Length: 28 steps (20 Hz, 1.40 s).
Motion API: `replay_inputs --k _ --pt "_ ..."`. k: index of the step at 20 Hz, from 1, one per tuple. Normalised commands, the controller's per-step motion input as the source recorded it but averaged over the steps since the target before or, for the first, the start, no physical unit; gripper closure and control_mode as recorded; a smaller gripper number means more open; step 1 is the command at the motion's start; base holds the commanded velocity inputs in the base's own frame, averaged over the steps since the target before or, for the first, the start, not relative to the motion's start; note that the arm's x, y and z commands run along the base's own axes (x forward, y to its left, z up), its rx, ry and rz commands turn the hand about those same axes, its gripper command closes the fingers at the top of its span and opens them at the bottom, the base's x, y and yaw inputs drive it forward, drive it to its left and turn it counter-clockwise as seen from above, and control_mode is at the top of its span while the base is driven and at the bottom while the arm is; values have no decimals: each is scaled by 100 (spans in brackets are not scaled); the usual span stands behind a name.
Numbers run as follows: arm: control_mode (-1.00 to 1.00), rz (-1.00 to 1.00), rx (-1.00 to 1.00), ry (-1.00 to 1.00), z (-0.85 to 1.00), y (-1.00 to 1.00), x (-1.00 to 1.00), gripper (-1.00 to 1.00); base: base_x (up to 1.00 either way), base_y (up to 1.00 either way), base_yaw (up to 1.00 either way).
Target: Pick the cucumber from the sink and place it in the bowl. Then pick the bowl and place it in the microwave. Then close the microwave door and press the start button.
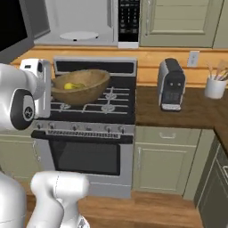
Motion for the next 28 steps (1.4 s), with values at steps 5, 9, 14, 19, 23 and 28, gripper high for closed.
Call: replay_inputs --k 5,9,14,19,23,28 --pt "100 0 0 0 0 0 0 100 91 53 0" --pt "100 0 0 0 0 0 0 100 79 8 3" --pt "100 0 0 0 0 0 0 100 47 0 11" --pt "100 0 0 0 0 0 0 100 44 -13 15" --pt "100 0 0 0 0 0 0 100 15 -46 3" --pt "100 0 0 0 0 0 0 100 0 -43 0"
